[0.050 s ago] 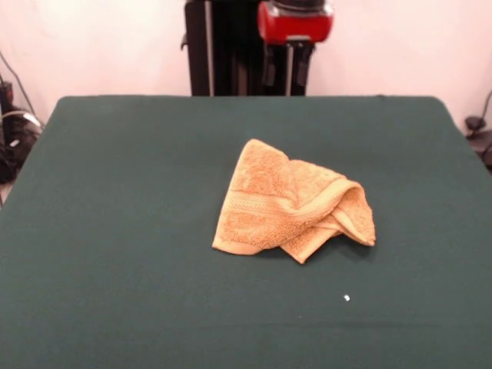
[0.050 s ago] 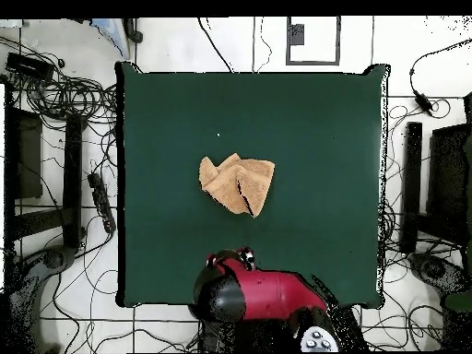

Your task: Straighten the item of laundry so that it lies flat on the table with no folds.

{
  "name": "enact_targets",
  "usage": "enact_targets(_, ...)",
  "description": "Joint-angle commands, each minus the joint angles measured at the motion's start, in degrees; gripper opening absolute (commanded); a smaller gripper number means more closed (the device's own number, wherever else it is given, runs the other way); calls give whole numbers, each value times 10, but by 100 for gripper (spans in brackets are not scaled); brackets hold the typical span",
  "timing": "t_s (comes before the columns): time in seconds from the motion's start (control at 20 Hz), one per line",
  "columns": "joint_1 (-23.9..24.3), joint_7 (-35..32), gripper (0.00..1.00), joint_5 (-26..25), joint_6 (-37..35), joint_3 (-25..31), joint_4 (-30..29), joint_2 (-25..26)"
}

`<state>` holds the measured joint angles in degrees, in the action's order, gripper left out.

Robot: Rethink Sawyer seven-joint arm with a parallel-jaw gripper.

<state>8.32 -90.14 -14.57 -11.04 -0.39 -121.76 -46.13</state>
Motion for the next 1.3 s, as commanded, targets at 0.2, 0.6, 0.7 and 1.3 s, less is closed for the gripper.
enact_targets(0.2,-42,-102,100,50,21,55,104,73)
enact_targets(0.6,-41,-71,100,58,-48,64,168,86)
enact_targets(0.7,-33,-64,100,56,-52,71,177,90)
enact_targets(1.3,-4,-39,100,52,-94,91,242,113)
